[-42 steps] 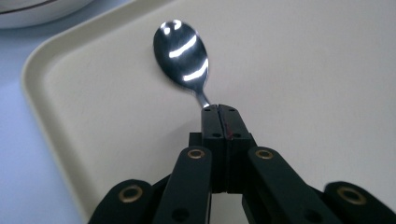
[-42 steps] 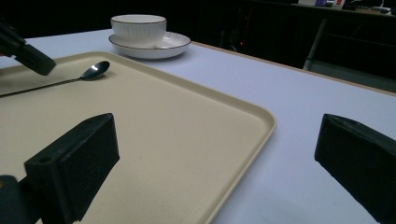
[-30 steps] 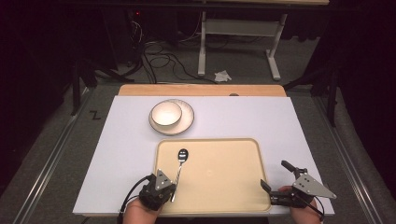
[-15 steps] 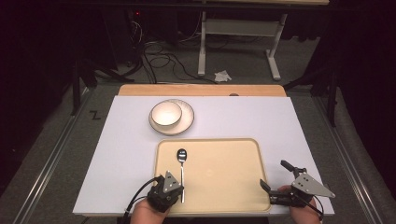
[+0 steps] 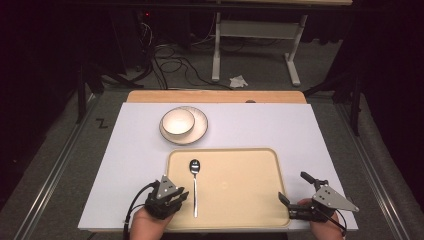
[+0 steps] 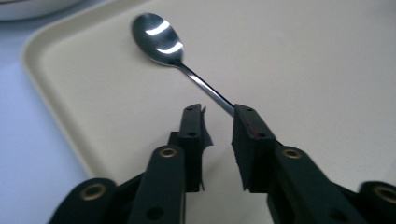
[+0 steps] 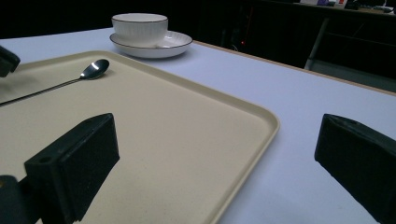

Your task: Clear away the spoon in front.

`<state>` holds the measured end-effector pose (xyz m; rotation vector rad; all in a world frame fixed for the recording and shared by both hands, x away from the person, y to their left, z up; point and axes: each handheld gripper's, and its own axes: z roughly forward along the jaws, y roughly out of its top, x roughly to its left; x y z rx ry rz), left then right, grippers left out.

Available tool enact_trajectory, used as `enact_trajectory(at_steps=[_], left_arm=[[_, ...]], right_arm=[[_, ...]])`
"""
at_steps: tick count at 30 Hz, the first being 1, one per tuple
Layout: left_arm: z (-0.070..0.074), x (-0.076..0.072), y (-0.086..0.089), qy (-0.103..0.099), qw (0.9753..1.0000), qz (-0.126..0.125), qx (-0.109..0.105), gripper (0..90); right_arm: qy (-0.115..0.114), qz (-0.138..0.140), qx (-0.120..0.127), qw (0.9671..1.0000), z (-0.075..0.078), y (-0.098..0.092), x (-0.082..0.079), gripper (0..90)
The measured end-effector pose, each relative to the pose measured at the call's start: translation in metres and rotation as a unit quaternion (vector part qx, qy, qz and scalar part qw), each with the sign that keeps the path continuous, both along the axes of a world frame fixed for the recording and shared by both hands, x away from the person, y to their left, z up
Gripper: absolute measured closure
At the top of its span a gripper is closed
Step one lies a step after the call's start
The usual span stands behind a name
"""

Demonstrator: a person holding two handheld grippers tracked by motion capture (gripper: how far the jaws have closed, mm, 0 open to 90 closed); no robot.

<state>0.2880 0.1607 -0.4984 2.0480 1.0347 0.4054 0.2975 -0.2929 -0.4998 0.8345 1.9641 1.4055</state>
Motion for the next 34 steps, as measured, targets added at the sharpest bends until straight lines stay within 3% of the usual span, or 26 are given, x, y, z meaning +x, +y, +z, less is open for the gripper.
enact_trajectory(at_steps=[4,8,12,16,17,19,20,21,22,23,34], left_arm=[[0.007,0.003,0.025,-0.023,0.9991,0.021,-0.027,56.6],[0.013,0.003,0.043,-0.042,0.9977,0.039,-0.035,48.6],[0.016,0.002,0.056,-0.044,0.9966,0.052,-0.046,43.2],[0.02,-0.002,0.067,-0.067,0.994,0.069,-0.052,35.5],[0.021,-0.004,0.073,-0.08,0.9924,0.074,-0.058,32.1],[0.022,-0.005,0.075,-0.088,0.991,0.08,-0.061,23.5],[0.022,-0.005,0.077,-0.092,0.9903,0.082,-0.063,23.5],[0.022,-0.004,0.079,-0.093,0.9896,0.086,-0.067,12.9],[0.022,-0.004,0.08,-0.092,0.9893,0.09,-0.069,12.9],[0.021,-0.001,0.081,-0.081,0.9897,0.095,-0.07,0.0],[0.019,-0.001,0.085,-0.076,0.9897,0.097,-0.073,0.1]], right_arm=[[0.0,0.0,-0.001,1.0,0.0,0.0,0.0,0.5],[0.001,0.003,-0.002,1.0,0.0,0.0,0.0,0.5],[0.001,0.003,-0.002,1.0,0.0,0.0,0.0,0.5],[0.001,0.001,-0.001,1.0,0.0,0.0,0.0,0.5],[0.001,0.0,-0.002,1.0,0.0,0.0,0.0,0.5],[0.002,-0.001,-0.002,1.0,0.0,0.0,0.0,0.5],[0.002,-0.001,-0.002,1.0,0.0,0.0,0.0,0.5],[0.003,-0.001,-0.002,1.0,0.0,0.0,0.0,0.5],[0.003,-0.001,-0.002,1.0,0.0,0.0,0.0,0.5],[0.002,0.0,-0.002,1.0,0.0,0.0,0.0,0.5],[0.002,0.0,-0.003,1.0,0.0,0.001,0.001,0.5]])
